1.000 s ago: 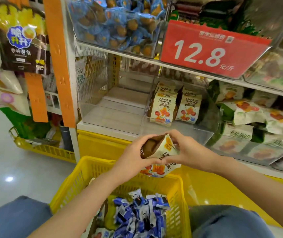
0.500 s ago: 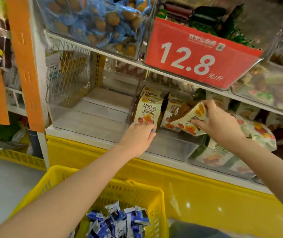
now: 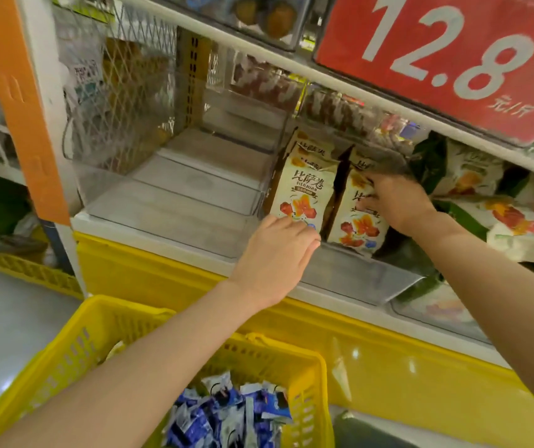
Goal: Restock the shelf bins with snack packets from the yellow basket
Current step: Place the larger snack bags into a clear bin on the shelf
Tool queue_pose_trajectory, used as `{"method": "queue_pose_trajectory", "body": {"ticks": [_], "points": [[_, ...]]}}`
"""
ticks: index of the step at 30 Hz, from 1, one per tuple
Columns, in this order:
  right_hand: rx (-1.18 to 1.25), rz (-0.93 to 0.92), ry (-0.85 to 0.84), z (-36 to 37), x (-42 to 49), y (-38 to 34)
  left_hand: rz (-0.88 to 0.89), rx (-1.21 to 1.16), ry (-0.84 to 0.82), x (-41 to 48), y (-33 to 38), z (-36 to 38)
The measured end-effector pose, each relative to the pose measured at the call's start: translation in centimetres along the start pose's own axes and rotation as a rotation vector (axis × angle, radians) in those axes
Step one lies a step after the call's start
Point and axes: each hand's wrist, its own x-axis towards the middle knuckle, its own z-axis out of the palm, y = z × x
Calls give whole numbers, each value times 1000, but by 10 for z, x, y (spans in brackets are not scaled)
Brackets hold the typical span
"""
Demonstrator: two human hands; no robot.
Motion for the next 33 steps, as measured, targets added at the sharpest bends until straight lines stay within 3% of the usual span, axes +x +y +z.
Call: {"method": "queue_pose_trajectory", "body": {"ticks": [5, 9, 13, 19, 25, 28, 33], "points": [[135, -23, -23, 8, 0, 8, -13, 0, 15, 0, 1, 1], [92, -47, 54, 5, -7, 6, -10, 3, -10, 0, 2, -3], [215, 0, 135, -2, -31, -8, -21, -27, -71, 0, 3, -8], [312, -42, 40, 4, -105, -34, -53, -23, -203, -2, 4, -15], [107, -89, 55, 23, -163, -50, -117, 19, -273, -20, 19, -40], [179, -60, 81, 19, -183, -65, -154, 24, -221, -45, 23, -67], [311, -172, 106, 15, -205, -111, -273, 17, -122, -110, 9, -105]]}}
